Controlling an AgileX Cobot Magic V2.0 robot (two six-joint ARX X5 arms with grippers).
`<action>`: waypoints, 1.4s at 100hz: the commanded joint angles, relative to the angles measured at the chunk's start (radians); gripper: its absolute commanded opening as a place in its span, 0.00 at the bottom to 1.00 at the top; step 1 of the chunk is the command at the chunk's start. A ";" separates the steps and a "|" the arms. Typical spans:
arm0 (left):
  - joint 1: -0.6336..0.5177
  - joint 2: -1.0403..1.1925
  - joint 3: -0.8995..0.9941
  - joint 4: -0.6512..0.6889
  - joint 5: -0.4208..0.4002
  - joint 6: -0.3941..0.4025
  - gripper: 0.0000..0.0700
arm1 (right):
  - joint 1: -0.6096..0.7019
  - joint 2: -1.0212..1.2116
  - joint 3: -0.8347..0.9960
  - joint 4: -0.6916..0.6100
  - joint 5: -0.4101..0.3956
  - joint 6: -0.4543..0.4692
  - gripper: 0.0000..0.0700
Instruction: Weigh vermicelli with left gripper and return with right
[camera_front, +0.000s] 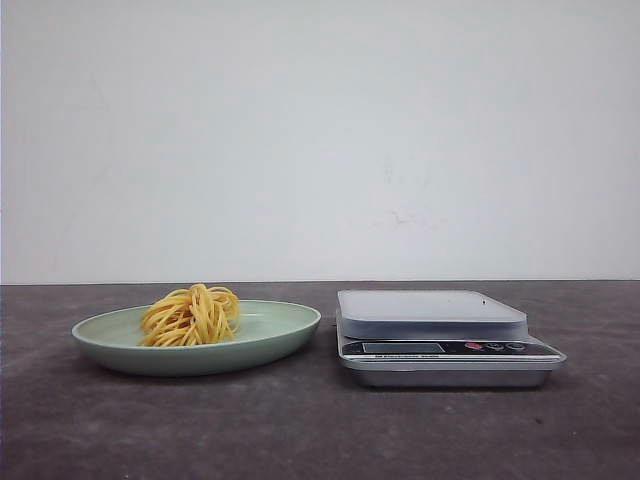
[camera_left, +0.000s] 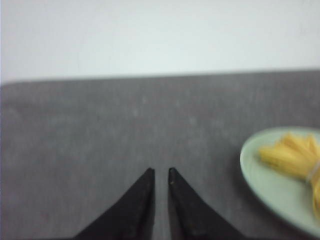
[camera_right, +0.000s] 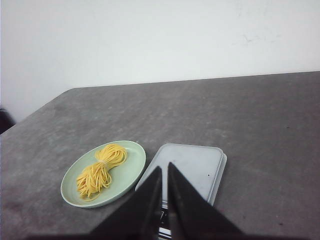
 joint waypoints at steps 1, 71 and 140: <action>0.000 -0.001 -0.019 -0.046 0.005 0.003 0.02 | 0.005 -0.001 0.006 0.011 0.000 0.010 0.01; 0.000 -0.001 -0.018 -0.051 0.008 -0.008 0.02 | 0.005 -0.001 0.006 0.011 0.000 0.010 0.01; 0.000 -0.001 -0.018 -0.051 0.008 -0.008 0.02 | -0.429 -0.060 -0.026 0.103 0.021 -0.311 0.01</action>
